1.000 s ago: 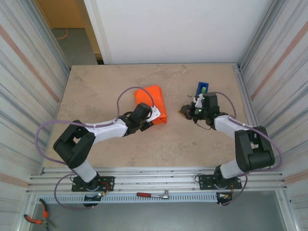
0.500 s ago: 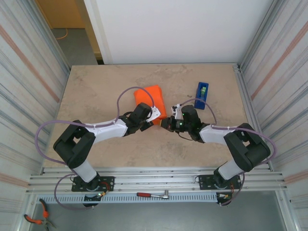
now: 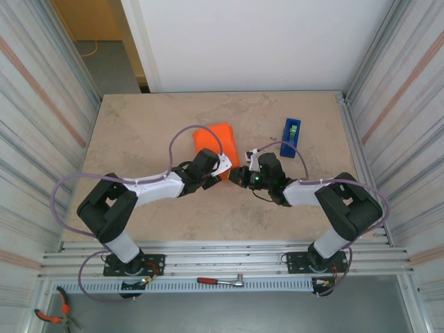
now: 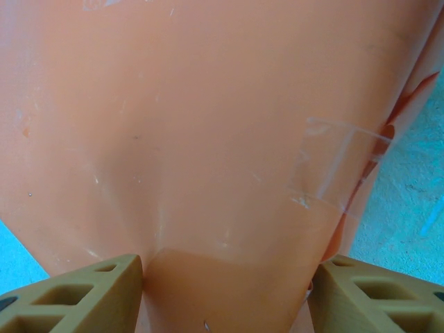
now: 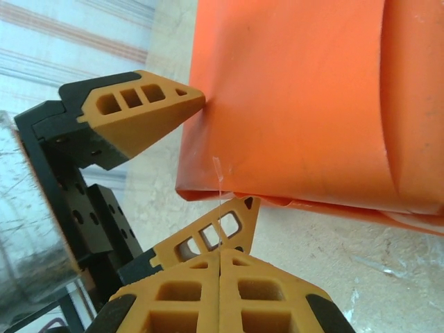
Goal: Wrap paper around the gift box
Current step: Wrap the gift box with the wrapping paper.
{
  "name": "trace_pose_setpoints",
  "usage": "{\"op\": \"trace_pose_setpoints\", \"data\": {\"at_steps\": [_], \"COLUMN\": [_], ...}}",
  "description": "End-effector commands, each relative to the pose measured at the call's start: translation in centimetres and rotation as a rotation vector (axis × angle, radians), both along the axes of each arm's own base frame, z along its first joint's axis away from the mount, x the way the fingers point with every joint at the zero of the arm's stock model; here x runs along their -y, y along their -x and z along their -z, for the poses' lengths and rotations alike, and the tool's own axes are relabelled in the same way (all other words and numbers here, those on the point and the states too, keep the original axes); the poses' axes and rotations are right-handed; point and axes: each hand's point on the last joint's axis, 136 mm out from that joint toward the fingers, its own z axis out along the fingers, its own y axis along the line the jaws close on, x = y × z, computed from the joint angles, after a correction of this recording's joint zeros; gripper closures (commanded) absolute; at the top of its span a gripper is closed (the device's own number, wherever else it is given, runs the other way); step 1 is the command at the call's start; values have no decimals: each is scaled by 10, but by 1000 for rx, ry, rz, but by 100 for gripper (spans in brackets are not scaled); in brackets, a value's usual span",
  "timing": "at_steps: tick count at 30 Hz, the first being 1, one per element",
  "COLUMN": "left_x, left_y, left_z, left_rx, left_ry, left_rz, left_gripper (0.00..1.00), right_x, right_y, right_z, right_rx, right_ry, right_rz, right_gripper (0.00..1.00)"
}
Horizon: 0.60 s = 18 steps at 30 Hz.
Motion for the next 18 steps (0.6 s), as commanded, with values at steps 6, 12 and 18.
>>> {"op": "trace_pose_setpoints", "data": {"at_steps": [6,12,18], "left_x": [-2,-2,-1], "left_y": [14,14,14], "left_z": [4,5,4], "left_rx": [-41,-41,-38], "left_ry": [-17,-19,-20], "left_rz": [13,14,17], "left_gripper": [38,38,38], "right_x": [0,-2,-1], "right_y": [-10,-15,-21], "right_z": [5,8,12], "right_rx": [18,8,-4], "right_ry": [-4,-6,-10], "right_rz": [37,43,57], "right_gripper": [100,100,100]}}
